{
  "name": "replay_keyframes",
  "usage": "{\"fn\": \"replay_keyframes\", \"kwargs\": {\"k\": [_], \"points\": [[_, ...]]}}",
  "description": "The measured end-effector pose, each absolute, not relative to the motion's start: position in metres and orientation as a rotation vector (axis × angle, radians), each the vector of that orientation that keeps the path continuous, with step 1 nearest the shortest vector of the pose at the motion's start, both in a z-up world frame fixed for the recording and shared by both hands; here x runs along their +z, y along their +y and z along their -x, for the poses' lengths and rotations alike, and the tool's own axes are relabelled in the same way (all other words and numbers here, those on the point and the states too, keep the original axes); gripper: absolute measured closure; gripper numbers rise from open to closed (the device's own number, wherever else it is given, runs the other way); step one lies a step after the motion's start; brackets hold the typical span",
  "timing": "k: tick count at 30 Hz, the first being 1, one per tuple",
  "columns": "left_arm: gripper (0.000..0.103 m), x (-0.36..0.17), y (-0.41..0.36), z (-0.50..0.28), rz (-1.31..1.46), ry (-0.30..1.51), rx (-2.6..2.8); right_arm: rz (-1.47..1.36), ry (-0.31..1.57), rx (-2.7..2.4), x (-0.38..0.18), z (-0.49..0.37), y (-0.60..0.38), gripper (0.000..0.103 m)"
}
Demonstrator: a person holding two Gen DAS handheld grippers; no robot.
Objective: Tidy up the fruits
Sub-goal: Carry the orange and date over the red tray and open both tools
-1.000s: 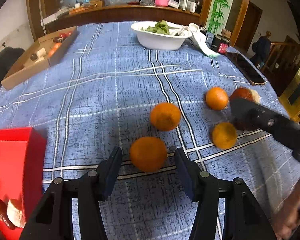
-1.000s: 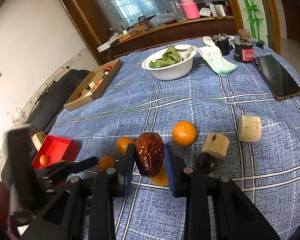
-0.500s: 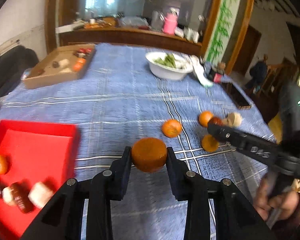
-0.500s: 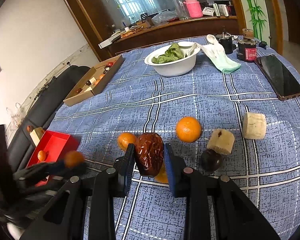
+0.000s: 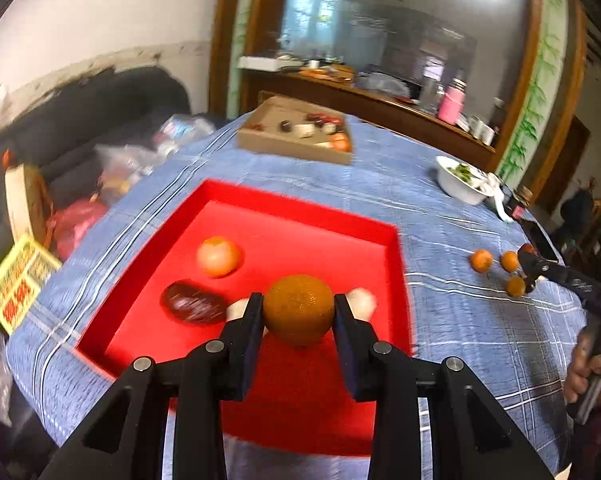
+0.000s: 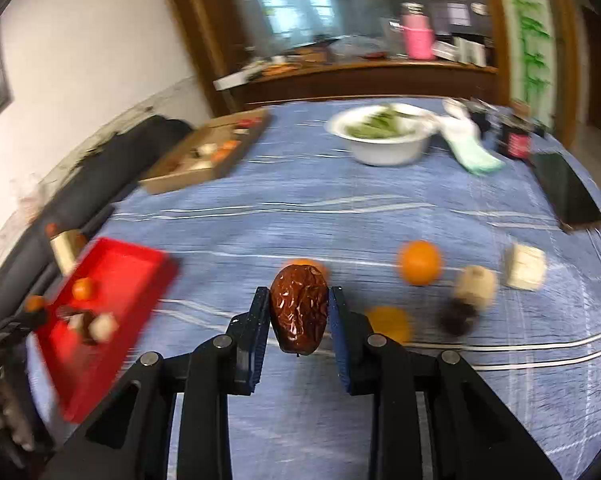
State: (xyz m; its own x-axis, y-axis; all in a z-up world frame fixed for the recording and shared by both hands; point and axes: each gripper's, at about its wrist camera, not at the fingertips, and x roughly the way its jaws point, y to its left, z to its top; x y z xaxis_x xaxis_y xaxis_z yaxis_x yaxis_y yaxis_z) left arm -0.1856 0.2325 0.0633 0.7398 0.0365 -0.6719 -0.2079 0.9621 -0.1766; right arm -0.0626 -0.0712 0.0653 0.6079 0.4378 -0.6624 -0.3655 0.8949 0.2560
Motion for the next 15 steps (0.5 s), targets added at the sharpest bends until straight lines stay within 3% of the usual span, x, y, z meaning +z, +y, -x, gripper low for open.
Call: {"fn": "replay_keyframes", "kwargs": {"k": [6, 15], "points": [[0.068, 0.046, 0.247, 0.191, 0.318, 0.746, 0.102, 0.002, 0.828, 0.649, 0.087, 0.079, 0.021, 0.075], [0.068, 0.023, 0.254, 0.175, 0.343, 0.831, 0.076, 0.106, 0.987, 0.77, 0.05, 0.065, 0.142, 0.075]]}}
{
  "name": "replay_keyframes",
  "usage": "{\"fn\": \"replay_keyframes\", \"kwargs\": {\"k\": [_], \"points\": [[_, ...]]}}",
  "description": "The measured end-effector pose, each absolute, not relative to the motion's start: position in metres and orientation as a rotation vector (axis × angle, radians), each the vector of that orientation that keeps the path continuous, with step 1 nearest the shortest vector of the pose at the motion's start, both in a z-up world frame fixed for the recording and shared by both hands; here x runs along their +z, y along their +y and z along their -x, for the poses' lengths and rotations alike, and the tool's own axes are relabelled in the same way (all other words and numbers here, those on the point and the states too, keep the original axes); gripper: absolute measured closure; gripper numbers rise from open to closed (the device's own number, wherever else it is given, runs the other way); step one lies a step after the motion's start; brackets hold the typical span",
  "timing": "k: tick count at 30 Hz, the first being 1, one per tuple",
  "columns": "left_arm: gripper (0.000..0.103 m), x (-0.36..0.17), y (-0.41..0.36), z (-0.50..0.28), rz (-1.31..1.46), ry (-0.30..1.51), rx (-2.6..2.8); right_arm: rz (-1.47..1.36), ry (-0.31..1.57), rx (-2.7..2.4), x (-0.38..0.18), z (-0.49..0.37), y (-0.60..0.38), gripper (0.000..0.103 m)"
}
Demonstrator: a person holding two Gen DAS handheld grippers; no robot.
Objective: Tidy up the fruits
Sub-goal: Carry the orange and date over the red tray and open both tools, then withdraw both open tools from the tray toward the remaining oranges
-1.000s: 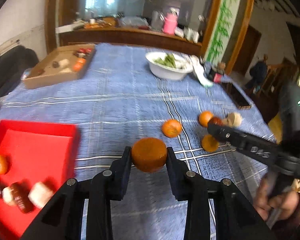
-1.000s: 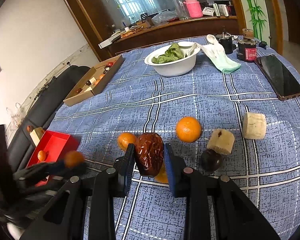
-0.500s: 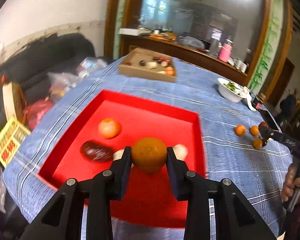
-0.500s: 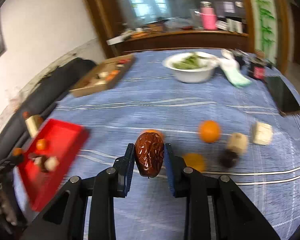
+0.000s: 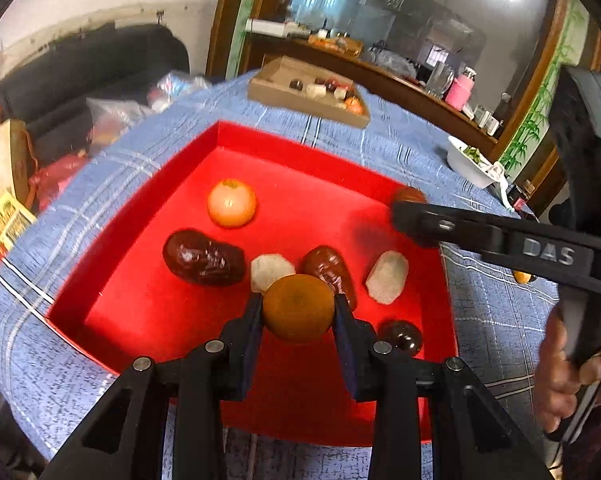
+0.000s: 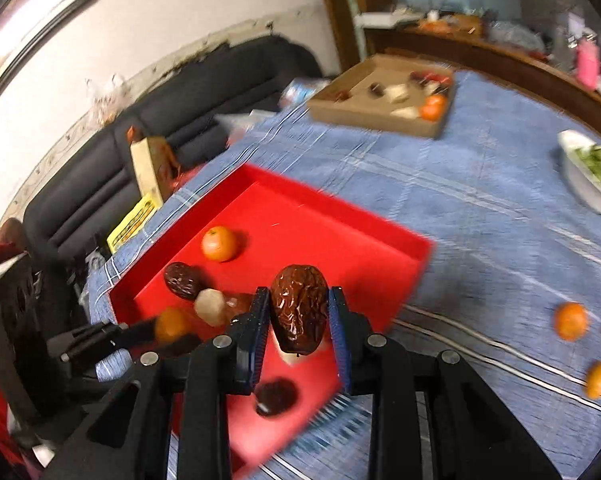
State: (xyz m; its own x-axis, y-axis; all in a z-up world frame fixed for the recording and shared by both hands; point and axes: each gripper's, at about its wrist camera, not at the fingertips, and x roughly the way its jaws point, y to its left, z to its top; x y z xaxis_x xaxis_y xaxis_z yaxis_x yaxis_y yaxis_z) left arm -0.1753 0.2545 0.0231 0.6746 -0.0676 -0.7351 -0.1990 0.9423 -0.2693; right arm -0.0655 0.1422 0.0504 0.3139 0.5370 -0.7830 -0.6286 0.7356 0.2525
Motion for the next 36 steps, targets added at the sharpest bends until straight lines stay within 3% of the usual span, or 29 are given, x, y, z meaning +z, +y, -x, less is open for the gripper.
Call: {"fn": "replay_keyframes", "kwargs": {"k": [6, 10, 21, 24, 36], "points": [[0.067, 0.025, 0.261, 0.18, 0.384, 0.822, 0.064, 0.135, 1.03, 0.757, 0.033, 0.058, 0.168, 0.075], [0.056, 0.027, 0.271, 0.185, 0.434, 0.815, 0.073, 0.154, 1.043, 0.729, 0.025, 0.052, 0.172, 0.075], [0.047, 0.04, 0.265, 0.195, 0.447, 0.784, 0.055, 0.098, 1.013, 0.714, 0.033, 0.056, 0.152, 0.068], [0.036, 0.052, 0.251, 0.202, 0.433, 0.734, -0.01, 0.078, 0.999, 0.71, 0.039, 0.062, 0.138, 0.068], [0.036, 0.065, 0.183, 0.172, 0.324, 0.791, -0.144, 0.003, 0.933, 0.525, 0.053, 0.083, 0.011, 0.063]]}}
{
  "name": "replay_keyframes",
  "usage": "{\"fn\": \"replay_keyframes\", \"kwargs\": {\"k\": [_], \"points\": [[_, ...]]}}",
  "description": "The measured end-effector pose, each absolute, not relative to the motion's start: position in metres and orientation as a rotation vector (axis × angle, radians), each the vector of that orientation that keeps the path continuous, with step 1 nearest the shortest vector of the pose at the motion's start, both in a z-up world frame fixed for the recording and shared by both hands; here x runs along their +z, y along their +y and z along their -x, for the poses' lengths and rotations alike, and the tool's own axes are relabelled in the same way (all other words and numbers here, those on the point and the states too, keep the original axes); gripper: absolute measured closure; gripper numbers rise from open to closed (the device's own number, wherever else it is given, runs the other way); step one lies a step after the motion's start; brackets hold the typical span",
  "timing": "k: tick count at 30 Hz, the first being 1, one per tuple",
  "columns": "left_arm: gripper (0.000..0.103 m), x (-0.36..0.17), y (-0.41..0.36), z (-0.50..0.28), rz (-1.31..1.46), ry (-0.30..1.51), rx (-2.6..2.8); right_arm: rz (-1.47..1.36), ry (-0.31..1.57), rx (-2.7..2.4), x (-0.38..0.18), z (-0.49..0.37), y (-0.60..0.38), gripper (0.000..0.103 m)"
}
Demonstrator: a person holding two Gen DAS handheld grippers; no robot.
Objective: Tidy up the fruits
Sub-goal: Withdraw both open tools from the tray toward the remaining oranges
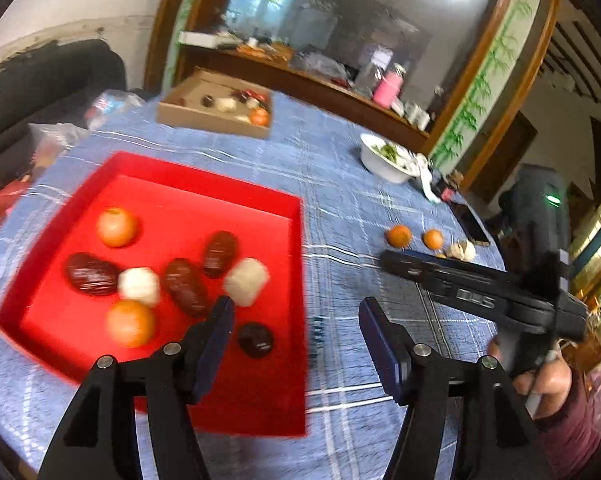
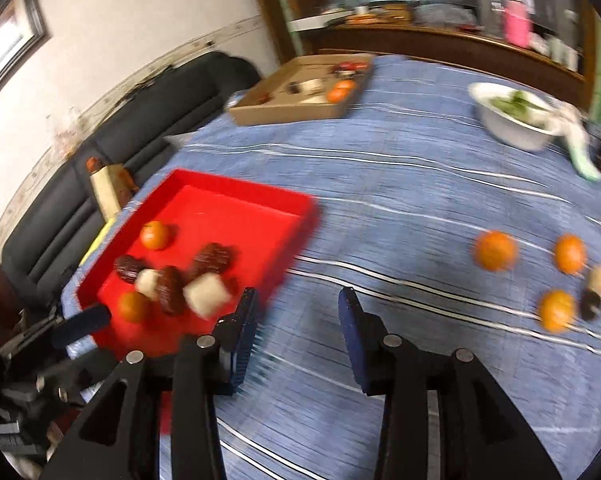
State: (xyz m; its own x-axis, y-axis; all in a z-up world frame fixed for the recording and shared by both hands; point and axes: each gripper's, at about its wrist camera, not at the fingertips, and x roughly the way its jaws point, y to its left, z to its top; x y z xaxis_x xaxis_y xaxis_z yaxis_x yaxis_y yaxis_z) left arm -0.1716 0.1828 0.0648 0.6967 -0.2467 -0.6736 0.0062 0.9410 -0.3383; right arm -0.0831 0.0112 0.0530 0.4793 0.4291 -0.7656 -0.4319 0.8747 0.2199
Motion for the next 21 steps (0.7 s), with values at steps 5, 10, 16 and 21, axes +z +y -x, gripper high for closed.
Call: {"fn": "replay_keyframes", "kwargs": {"k": [5, 10, 16, 21], "points": [[0.036, 0.062, 0.132, 0.148, 0.246, 0.846, -0.211, -0.031, 0.888, 0.398, 0.058, 0.095, -0.063, 0.063], [0.036, 0.053, 0.096, 0.137, 0.187, 0.899, -0.256, -0.086, 0.888, 0.296, 0.054, 0.095, -0.125, 0.062], [0.036, 0.046, 0.076, 0.127, 0.153, 0.932, -0.264, -0.15, 0.892, 0.246, 0.045, 0.093, -0.169, 0.062], [0.036, 0.043, 0.074, 0.117, 0.155, 0.946, -0.25, -0.163, 0.912, 0.235, 0.037, 0.087, -0.182, 0.062]]}}
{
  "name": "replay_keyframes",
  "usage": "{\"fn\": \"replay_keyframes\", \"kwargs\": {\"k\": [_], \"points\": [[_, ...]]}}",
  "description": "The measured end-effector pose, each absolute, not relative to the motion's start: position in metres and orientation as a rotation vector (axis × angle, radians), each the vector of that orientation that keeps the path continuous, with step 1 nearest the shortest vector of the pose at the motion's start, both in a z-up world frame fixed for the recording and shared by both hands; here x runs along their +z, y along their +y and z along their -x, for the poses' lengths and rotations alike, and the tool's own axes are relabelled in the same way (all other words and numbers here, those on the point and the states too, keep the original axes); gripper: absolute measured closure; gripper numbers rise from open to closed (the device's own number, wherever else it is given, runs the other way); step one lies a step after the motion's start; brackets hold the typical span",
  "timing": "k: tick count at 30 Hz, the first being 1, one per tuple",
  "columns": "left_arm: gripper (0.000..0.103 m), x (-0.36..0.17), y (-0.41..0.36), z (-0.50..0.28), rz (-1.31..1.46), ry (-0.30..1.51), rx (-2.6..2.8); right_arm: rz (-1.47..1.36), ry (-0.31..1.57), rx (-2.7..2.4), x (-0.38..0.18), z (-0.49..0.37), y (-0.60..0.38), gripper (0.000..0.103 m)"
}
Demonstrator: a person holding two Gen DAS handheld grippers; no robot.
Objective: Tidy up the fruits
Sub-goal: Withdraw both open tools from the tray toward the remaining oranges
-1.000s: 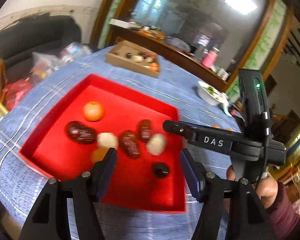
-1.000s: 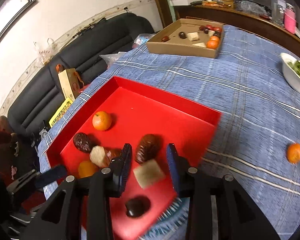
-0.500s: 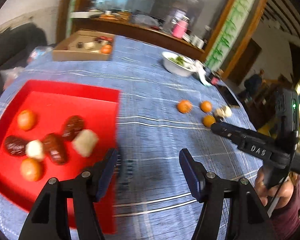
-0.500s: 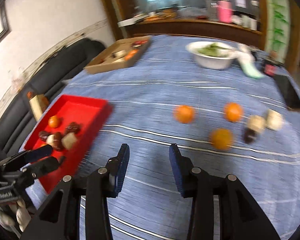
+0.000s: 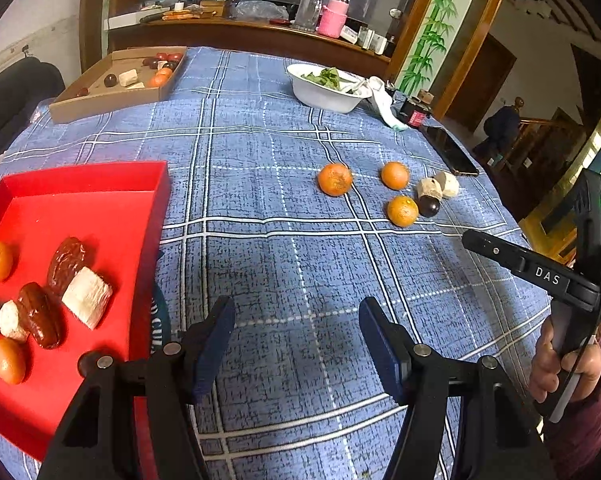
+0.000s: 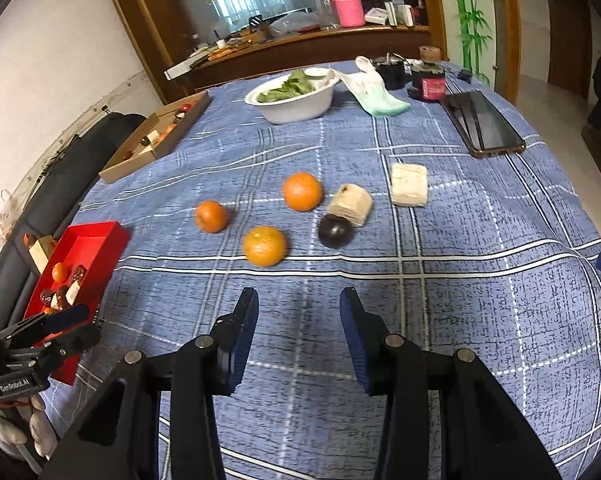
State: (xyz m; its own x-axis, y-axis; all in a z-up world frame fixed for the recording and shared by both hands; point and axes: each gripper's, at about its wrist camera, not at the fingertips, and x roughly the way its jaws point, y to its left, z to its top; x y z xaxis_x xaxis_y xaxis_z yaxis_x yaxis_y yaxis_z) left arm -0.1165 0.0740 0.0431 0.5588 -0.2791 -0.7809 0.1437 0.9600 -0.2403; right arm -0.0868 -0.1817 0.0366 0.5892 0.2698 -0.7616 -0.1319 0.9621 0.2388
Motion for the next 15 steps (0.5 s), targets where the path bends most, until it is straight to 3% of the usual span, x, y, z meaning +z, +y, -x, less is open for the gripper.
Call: {"fn": "replay_keyframes", "kwargs": {"k": [8, 15], "points": [[0.036, 0.055, 0.103, 0.118, 0.205, 0.896, -0.163, -0.232, 0.866, 0.265, 0.051, 0.061, -0.198, 0.062], [0.036, 0.054, 0.117, 0.096, 0.272, 0.911, -0.122, -0.229, 0.912, 0.38, 0.029, 0.036, -0.161, 0.062]]}}
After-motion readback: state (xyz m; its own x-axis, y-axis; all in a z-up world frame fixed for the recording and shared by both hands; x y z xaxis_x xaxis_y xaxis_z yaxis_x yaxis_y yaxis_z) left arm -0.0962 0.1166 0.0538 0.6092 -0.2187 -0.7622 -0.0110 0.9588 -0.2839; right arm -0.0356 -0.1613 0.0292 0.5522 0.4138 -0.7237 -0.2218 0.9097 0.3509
